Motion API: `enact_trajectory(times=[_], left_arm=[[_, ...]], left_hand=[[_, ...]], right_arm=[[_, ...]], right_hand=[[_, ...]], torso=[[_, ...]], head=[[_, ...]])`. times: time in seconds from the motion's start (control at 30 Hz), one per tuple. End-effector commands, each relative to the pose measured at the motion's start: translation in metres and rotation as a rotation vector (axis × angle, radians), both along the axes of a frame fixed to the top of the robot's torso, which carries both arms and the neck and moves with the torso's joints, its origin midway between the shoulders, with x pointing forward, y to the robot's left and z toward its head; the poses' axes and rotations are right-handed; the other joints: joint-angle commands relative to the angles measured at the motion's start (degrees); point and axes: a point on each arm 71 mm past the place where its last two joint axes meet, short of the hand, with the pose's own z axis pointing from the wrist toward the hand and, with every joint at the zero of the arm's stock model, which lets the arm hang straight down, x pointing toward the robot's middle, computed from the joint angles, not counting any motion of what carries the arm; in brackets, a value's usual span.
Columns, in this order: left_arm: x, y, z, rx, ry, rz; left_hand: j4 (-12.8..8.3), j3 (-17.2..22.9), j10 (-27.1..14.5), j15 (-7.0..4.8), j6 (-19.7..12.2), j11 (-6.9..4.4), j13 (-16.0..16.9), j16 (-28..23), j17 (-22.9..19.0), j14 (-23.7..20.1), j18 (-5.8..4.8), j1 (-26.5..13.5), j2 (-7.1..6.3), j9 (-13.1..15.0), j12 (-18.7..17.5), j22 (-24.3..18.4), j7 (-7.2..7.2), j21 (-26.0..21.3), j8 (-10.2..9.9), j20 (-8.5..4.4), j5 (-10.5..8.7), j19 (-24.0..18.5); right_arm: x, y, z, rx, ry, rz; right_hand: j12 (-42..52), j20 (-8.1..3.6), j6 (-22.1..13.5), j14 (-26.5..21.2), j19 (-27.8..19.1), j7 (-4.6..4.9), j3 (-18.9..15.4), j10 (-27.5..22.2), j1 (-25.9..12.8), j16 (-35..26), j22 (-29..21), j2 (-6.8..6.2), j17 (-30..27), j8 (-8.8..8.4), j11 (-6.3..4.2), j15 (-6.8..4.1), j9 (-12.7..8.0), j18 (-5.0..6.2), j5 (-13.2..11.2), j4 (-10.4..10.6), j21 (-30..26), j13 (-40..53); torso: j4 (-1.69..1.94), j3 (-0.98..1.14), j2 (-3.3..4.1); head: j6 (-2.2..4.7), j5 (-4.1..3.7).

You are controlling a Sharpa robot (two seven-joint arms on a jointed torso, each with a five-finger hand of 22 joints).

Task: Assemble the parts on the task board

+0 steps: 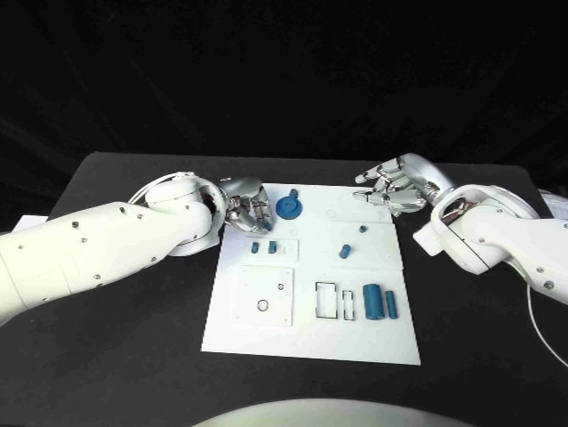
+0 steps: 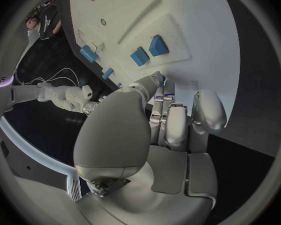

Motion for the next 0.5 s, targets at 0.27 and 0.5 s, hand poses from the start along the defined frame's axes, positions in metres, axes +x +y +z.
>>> enact_trajectory(times=[0.27,0.5], left_arm=[[-0.0004,-0.0028,-0.0037,0.045,0.023,-0.013],[0.0007,-0.0067,-0.0044,0.045,0.022,-0.015]], left_hand=[[0.0,0.2,0.3,-0.05,0.5,0.29,0.0,0.2,0.1,1.7,-0.85,-0.7,0.04,0.1,-0.3,0.1,-0.06,0.2,-0.4,-0.20,-0.33,0.3],[0.0,0.2,0.4,-0.05,0.5,0.30,0.0,0.2,0.0,1.7,-0.84,-0.8,0.04,0.1,-0.4,0.1,-0.05,0.1,-0.4,-0.21,-0.38,0.2]], right_arm=[[-0.0008,0.0021,-0.0005,-0.003,0.002,0.018],[-0.0007,0.0026,-0.0006,-0.002,0.002,0.019]], right_hand=[[-0.3,0.05,0.1,0.6,-0.3,0.31,0.0,0.1,0.0,-0.3,-0.1,0.29,0.0,0.15,-0.04,-0.03,0.0,0.65,0.4,0.2,-0.3,0.0],[-0.3,0.05,0.1,0.6,-0.3,0.31,0.0,0.1,0.0,-0.3,-0.1,0.29,0.0,0.15,-0.04,-0.03,0.0,0.65,0.4,0.2,-0.3,0.0]], torso=[[0.00,-0.07,-0.05],[-0.01,-0.05,-0.04]], head=[[-0.01,0.04],[0.01,0.02]])
